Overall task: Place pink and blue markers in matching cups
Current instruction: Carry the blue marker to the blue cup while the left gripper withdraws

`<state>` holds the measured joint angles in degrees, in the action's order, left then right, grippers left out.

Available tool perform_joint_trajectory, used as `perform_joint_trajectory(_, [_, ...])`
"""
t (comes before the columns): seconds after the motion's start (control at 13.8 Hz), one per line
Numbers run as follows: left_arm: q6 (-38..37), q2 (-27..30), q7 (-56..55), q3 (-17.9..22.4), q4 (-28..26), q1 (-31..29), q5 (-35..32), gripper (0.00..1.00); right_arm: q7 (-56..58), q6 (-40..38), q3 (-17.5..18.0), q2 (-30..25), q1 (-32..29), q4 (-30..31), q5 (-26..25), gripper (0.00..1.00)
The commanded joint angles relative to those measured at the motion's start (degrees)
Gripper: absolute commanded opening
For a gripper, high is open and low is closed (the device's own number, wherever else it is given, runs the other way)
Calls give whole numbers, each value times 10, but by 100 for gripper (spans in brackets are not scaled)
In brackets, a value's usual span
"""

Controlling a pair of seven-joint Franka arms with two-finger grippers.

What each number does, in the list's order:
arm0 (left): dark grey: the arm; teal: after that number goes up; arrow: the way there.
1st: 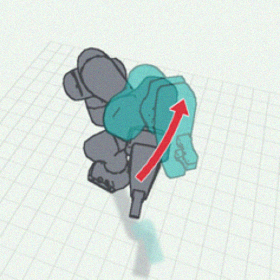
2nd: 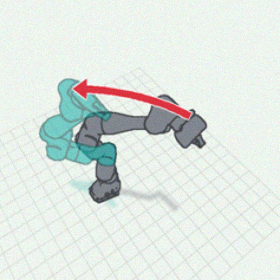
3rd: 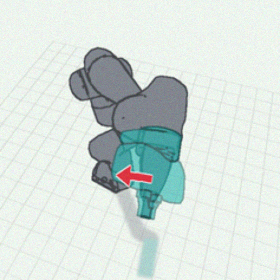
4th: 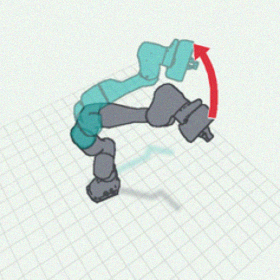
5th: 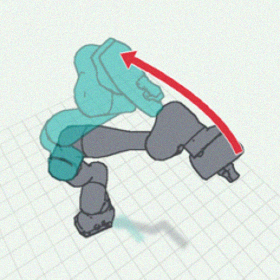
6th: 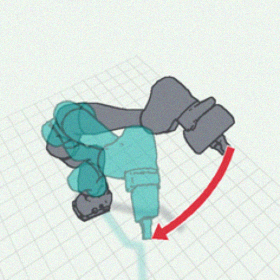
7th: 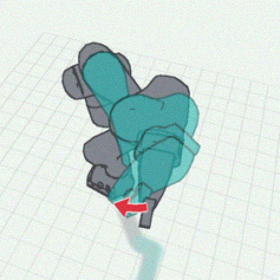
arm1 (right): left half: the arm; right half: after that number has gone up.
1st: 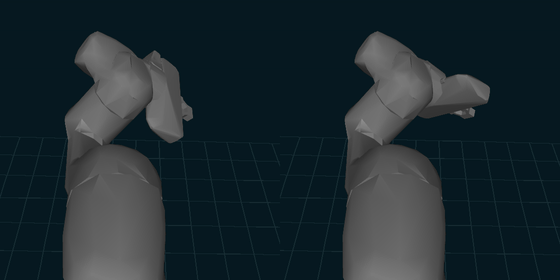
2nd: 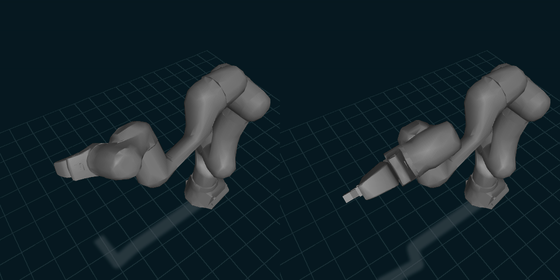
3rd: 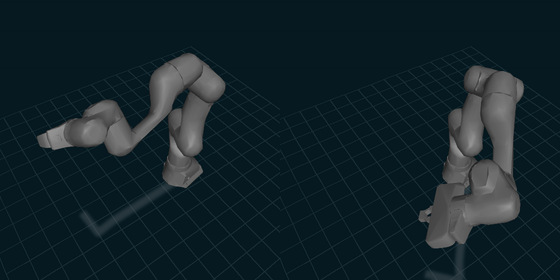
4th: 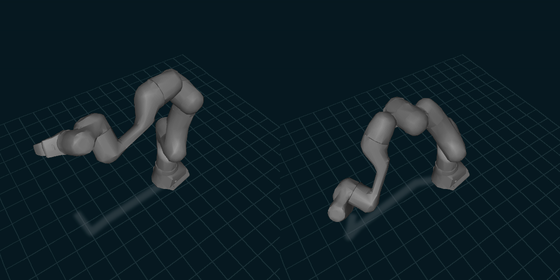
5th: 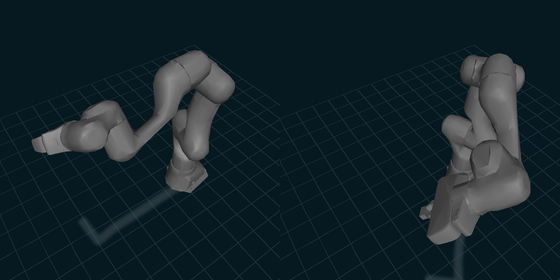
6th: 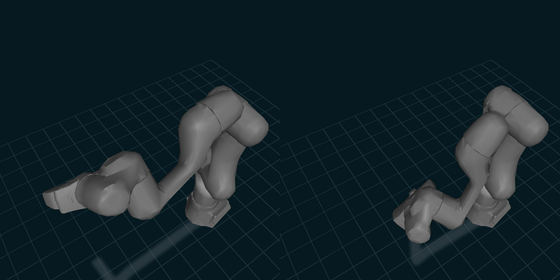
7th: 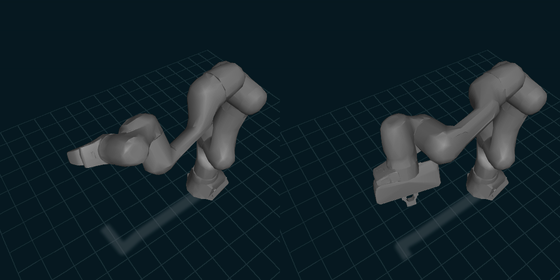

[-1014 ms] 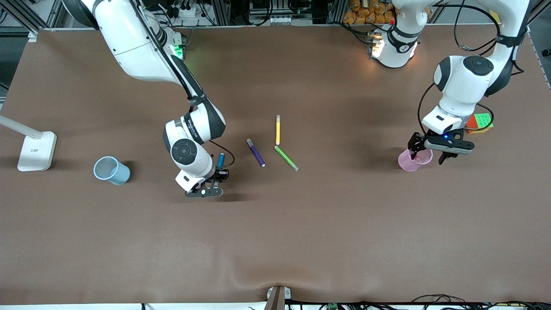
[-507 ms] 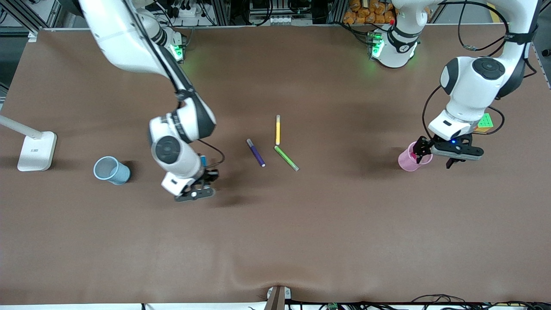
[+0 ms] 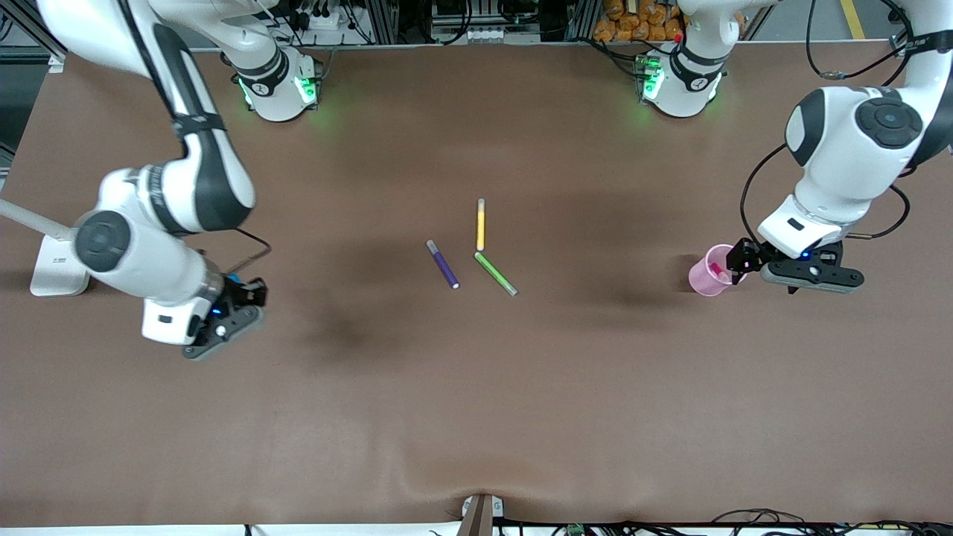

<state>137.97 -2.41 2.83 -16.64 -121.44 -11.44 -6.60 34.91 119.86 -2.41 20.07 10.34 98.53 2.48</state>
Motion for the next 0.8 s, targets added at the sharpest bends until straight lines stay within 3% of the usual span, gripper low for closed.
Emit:
perform_joint_trajectory(0.0, [-85, -36, 10, -3, 83, -1, 17, 100, 132, -1, 13, -22, -36, 17, 9, 0])
perform_joint_trajectory(0.07, [-112, -37, 10, -3, 102, -1, 17, 100, 184, -1, 14, -26, -51, 22, 24, 0])
perform_joint_trajectory(0.29, [-195, -35, 10, 6, 146, 24, 18, 100, 398, 3, 12, -38, -113, 59, 175, 0])
perform_joint_trajectory(0.43, [-243, -40, 10, 20, 187, 41, 17, 100, 523, -11, 12, -43, -158, 84, 248, 0])
perform_joint_trajectory(0.72, [-321, -33, 10, 95, 241, 98, 17, 100, 680, -99, 11, -35, -232, 92, 341, 0])
